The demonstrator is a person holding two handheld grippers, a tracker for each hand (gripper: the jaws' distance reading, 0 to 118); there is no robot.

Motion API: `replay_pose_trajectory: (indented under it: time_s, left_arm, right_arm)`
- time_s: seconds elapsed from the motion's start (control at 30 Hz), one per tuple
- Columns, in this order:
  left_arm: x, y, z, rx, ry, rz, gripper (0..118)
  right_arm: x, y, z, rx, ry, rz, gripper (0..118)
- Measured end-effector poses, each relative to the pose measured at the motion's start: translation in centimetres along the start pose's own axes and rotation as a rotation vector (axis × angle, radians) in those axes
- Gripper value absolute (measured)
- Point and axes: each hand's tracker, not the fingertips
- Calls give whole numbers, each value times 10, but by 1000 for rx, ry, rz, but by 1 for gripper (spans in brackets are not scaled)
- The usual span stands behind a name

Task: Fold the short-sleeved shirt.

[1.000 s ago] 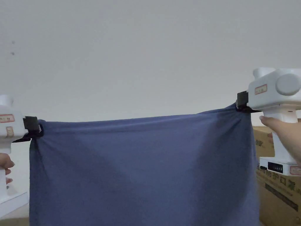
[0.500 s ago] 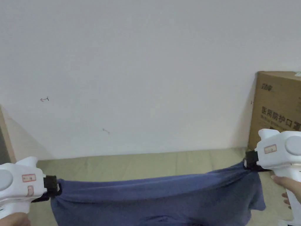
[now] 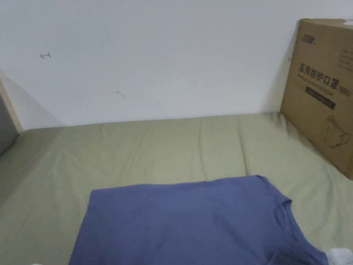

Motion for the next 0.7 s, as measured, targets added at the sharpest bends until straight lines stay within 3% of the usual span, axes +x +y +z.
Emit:
replay_pose_trajectory:
  time_s: [0.23,0.43,0.53,0.57,0.63,0.7]
  left_arm:
    - [6,-71,23,-97,-10,4,3]
    - [14,-104,39,-140,-17,7,3]
    - [19,-111,43,-121,-11,-5,4]
    - [23,-113,45,-111,-4,-8,6]
    - [28,-116,47,-85,24,-28,31]
    - [30,-120,49,-69,103,-59,47]
  right_arm:
    - [8,-68,21,-64,39,-67,3]
    - [6,-91,30,-110,34,-38,3]
    - [-1,-96,32,-107,21,-60,4]
    - [-3,-96,32,-88,5,-73,8]
    - [-9,-98,34,-54,-9,-86,28]
    - [-17,-100,38,-18,-54,-80,48]
